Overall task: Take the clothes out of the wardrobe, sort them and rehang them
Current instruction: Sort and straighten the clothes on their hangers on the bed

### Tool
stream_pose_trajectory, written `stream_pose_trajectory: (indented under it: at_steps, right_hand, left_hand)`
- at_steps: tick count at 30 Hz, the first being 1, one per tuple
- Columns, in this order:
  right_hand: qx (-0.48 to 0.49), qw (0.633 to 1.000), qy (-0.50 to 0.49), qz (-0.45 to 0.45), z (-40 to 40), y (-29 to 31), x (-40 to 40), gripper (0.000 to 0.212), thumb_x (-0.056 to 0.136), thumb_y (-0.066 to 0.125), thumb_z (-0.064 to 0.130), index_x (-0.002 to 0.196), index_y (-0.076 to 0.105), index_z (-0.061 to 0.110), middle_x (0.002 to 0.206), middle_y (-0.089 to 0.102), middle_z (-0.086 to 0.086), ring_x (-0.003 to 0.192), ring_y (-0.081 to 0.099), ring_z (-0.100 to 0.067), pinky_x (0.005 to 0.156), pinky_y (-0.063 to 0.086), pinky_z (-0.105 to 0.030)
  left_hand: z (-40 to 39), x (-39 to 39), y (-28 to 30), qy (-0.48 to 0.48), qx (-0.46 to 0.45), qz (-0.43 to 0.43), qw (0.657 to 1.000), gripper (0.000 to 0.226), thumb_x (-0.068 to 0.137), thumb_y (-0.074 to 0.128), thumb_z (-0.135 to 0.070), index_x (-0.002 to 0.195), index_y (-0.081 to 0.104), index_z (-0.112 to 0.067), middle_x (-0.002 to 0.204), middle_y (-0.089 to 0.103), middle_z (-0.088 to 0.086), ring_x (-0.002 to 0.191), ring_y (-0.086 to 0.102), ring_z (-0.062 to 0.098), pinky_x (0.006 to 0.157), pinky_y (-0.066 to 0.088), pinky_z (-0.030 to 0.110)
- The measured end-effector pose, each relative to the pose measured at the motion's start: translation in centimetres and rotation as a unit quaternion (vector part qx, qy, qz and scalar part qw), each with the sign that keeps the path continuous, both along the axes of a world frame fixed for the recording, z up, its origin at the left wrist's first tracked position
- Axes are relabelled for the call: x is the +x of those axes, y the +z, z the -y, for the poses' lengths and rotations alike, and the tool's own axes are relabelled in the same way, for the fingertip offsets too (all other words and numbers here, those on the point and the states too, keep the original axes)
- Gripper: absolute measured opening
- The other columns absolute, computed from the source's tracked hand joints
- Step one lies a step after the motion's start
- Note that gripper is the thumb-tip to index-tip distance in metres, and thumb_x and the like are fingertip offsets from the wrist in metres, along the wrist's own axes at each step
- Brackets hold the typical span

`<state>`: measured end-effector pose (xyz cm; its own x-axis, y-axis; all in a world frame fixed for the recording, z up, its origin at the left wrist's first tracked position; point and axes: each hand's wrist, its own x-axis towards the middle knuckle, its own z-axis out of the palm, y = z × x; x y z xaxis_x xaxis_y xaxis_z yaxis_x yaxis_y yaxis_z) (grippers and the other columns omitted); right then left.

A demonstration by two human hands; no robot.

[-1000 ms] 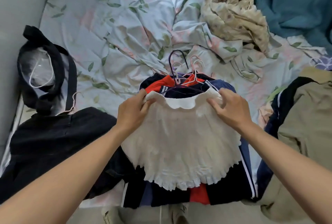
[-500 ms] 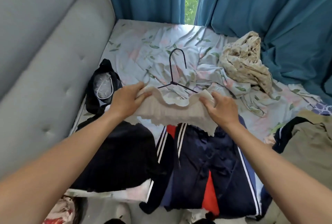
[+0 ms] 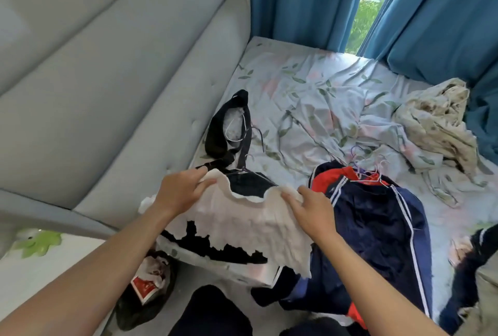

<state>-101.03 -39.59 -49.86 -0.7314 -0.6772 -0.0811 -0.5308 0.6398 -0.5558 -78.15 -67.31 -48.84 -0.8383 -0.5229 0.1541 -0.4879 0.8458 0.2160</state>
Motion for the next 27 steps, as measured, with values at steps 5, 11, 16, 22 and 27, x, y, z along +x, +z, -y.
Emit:
stream_pose_trajectory:
  at_steps: [5, 11, 16, 22, 27]
  right_hand:
    - [0.035, 0.998, -0.018, 0.041, 3.1, -3.9, 2.9, 0.060, 0.097, 0.058, 0.063, 0.066, 0.033, 0.019, 0.052, 0.044, 0.000, 0.050, 0.046, -0.019, 0.053, 0.039, -0.041]
    - [0.080, 0.994, -0.038, 0.068, 7.2, -13.7, 1.0, 0.058, 0.099, 0.054, 0.063, 0.070, 0.036, 0.016, 0.056, 0.049, -0.002, 0.053, 0.049, -0.020, 0.049, 0.030, -0.037]
    - [0.102, 0.991, -0.040, 0.074, 10.3, -24.5, -2.7, 0.051, 0.101, 0.052, 0.059, 0.075, 0.039, 0.018, 0.062, 0.051, -0.001, 0.061, 0.051, -0.025, 0.053, 0.033, -0.037]
    - [0.128, 0.991, 0.015, 0.035, 11.1, -31.8, -5.2, 0.045, 0.101, 0.054, 0.042, 0.138, 0.054, 0.017, 0.128, 0.060, -0.004, 0.115, 0.053, -0.030, 0.095, 0.045, -0.046]
    - [0.110, 0.993, 0.024, 0.018, 6.5, -30.5, -6.8, 0.049, 0.101, 0.056, 0.043, 0.142, 0.052, 0.017, 0.131, 0.059, -0.004, 0.119, 0.053, -0.031, 0.091, 0.048, -0.047]
  left_hand:
    - [3.3, 2.1, -3.9, 0.004, 0.011, 0.036, 0.999, 0.056, 0.096, 0.036, -0.068, 0.094, 0.068, -0.022, 0.068, 0.066, -0.001, 0.060, 0.066, 0.029, 0.049, 0.037, 0.029]
    - [6.8, -1.8, -13.8, 0.015, 0.087, 0.082, 0.993, 0.029, 0.104, 0.054, -0.043, 0.096, 0.054, -0.016, 0.089, 0.061, 0.004, 0.092, 0.060, 0.031, 0.059, 0.041, 0.038]
    - [9.9, -6.5, -25.8, 0.011, 0.035, 0.122, 0.992, 0.025, 0.102, 0.065, -0.032, 0.093, 0.055, -0.011, 0.084, 0.056, 0.007, 0.084, 0.056, 0.035, 0.061, 0.049, 0.047]
    - [6.2, -7.9, -32.1, 0.084, 0.051, 0.185, 0.978, 0.044, 0.097, 0.063, -0.032, 0.133, 0.054, -0.008, 0.126, 0.053, 0.016, 0.114, 0.049, 0.035, 0.089, 0.048, 0.050]
    - [1.2, -10.4, -30.0, 0.046, 0.077, 0.172, 0.981, 0.053, 0.099, 0.060, -0.036, 0.145, 0.052, -0.012, 0.139, 0.051, 0.014, 0.128, 0.047, 0.033, 0.098, 0.047, 0.050]
